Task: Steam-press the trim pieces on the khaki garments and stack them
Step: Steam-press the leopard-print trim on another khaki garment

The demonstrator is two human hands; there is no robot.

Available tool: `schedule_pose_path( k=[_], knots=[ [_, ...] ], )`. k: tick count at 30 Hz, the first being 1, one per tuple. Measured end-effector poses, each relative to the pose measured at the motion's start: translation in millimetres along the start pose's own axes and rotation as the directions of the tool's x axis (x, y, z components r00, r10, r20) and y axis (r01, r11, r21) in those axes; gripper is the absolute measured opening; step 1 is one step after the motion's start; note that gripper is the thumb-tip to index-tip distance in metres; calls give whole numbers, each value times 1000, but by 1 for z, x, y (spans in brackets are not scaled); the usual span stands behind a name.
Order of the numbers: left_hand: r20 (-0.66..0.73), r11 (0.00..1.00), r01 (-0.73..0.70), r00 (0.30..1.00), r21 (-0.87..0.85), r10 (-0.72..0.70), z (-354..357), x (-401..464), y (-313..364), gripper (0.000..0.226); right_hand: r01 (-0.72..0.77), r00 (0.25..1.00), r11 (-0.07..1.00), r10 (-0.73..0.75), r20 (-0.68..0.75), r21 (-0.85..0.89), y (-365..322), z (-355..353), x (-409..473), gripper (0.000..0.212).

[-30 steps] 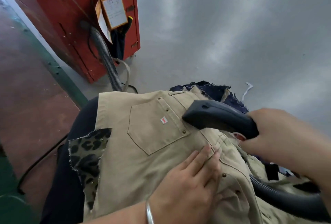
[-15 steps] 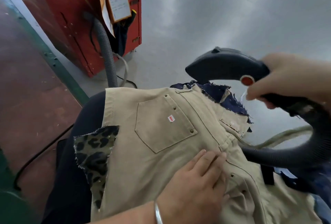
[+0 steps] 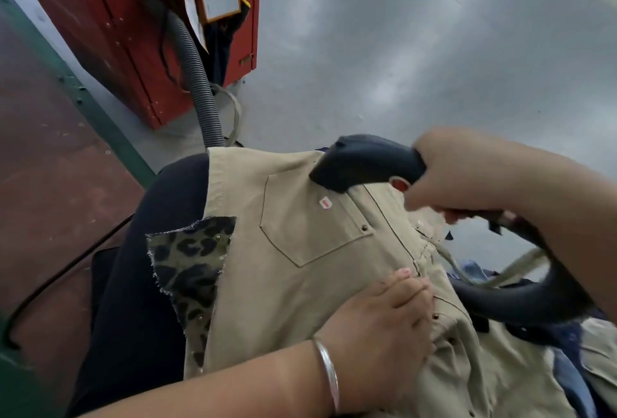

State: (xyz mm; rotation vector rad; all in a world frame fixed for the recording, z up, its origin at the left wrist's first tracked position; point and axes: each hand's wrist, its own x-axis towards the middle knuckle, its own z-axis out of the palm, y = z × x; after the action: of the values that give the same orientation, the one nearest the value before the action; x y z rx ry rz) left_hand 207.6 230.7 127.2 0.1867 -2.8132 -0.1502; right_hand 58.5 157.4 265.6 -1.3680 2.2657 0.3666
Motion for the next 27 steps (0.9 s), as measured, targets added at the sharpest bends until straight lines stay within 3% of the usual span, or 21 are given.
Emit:
schedule_pose_path(
  k=[8,13,16,18,22,27],
  knots=[
    [5,996,32,999,-82,-31,-4,-2,0,40,-61,995,983,73,-62,172,-19,-12,60,11],
    [-77,979,73,993,-190,-89,-12,-4,-6,33,-2,994,968,29,-102,253,44,-23,-12,12],
    [-197,955,66,972,-290,-127,-21,-7,-11,33,-51,990,969,81,-113,242,71,0,-61,17],
    [-222,960,95,962,-265,-157,-28,-11,-13,38,-75,989,960,106,-102,269,82,23,-76,17],
    [-67,954,224,968,-201,-241,-35,-17,-11,42,-110,994,941,108,22,320,87,55,-71,12],
    [72,954,237,971,-182,-228,-35,-19,-8,43,-67,989,907,115,-91,416,76,58,-20,12]
  ],
)
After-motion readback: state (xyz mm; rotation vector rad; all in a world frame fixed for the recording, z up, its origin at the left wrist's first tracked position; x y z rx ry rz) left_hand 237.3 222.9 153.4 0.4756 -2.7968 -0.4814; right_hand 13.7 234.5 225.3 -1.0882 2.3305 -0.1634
